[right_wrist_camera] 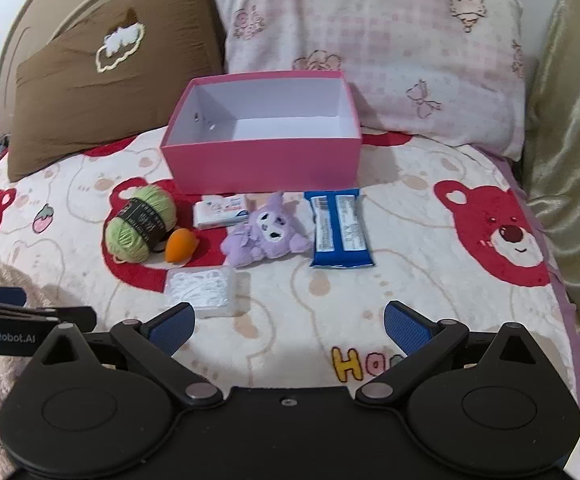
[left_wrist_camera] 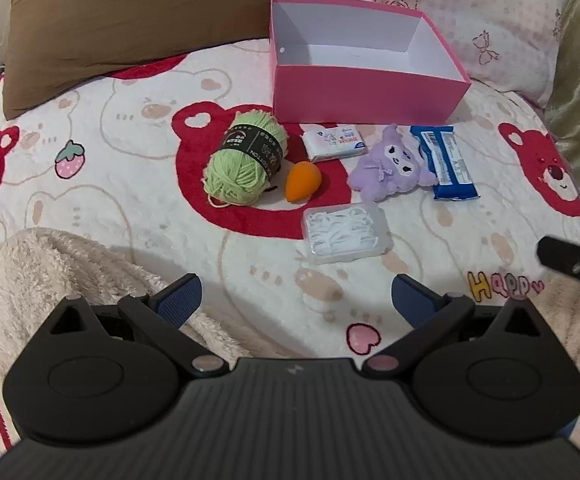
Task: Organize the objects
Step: 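Move the left tool toward the clear floss-pick box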
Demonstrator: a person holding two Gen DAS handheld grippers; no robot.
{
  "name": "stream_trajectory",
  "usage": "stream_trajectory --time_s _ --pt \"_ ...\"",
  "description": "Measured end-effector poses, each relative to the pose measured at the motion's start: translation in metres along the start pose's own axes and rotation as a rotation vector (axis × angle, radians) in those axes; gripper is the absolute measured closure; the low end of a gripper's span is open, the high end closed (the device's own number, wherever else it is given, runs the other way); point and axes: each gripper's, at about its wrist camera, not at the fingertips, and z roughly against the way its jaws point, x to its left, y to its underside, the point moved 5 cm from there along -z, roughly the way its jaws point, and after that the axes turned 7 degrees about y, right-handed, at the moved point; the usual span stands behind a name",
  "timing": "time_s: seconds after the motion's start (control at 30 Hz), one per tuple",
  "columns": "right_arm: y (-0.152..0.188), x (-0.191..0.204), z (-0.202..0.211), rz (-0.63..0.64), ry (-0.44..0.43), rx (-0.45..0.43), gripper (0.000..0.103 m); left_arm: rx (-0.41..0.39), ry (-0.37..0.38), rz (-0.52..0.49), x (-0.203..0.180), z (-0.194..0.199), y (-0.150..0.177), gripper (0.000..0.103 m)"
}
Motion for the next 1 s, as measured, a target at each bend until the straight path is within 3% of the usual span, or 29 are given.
stream_trajectory --time_s 0.2,0.4,0.7,0.87,1.0 --pt "-0.001 -0.012 -0.003 -0.079 -0.026 0.006 0.001 -0.044 -0.027 -0.027 -0.002 0.004 -0.001 0.0" --pt "0.001 -0.013 -0.008 -0.076 -0.024 0.016 0.001 -0.066 -0.054 -0.066 -0.005 0.004 -0.002 0.0" --pt "0.001 -0.011 -0.01 -0.073 -0.012 0.015 0.001 -0.053 -0.026 -0.056 -0.003 0.001 0.002 0.0" --pt "0.002 -0.008 -0.007 -0.085 -0.074 0.02 0.001 -0.054 -0.006 -0.068 -0.004 0.004 -0.003 0.0" --pt "0.0 -0.005 -0.006 -0.068 -0.025 0.014 0.001 -0.073 -0.015 -0.084 -0.005 0.01 -0.015 0.0"
